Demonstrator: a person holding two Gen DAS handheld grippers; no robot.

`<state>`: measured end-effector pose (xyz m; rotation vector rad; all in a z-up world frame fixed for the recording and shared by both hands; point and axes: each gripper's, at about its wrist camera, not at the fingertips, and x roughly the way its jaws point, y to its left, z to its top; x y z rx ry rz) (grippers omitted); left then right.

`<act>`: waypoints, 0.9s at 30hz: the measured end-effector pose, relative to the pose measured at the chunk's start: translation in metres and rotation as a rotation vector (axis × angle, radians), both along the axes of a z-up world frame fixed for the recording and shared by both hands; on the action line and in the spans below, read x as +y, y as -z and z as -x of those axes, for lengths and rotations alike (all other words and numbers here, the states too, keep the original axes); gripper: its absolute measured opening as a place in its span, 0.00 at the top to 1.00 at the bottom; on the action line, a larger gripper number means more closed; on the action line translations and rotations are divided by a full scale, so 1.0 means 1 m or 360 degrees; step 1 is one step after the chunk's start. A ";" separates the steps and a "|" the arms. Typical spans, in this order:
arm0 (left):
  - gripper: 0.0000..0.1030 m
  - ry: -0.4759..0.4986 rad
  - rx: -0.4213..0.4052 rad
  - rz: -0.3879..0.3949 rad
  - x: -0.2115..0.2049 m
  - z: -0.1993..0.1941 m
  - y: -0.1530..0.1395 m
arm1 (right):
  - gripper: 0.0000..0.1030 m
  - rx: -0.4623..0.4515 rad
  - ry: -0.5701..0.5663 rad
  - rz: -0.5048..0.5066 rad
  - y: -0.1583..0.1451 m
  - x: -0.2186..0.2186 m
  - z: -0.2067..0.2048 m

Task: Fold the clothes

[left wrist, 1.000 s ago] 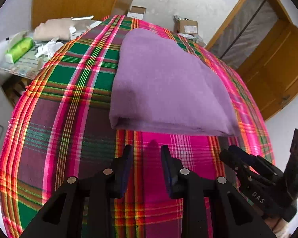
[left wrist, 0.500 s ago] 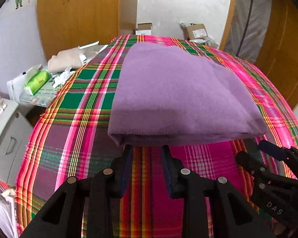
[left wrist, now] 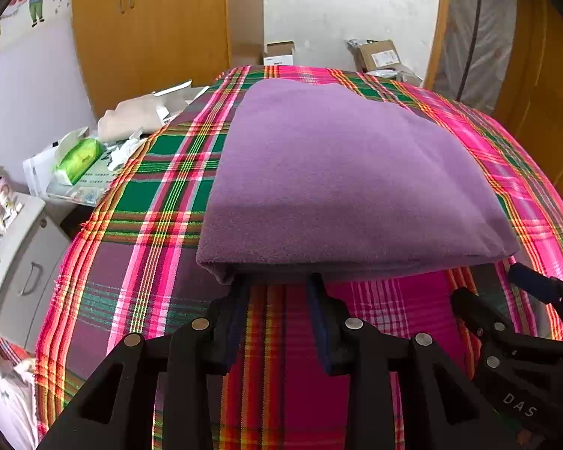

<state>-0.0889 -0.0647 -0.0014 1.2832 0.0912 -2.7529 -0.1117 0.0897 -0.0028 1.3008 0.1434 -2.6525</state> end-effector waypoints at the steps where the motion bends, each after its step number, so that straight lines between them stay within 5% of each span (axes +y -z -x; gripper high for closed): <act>1: 0.68 0.0000 -0.0002 0.0012 0.001 0.000 0.000 | 0.23 0.0000 -0.0002 0.0000 0.000 0.001 0.000; 27: 0.67 -0.0063 -0.0004 0.0000 0.002 0.001 -0.001 | 0.23 -0.0002 -0.0024 -0.0003 0.000 0.002 0.000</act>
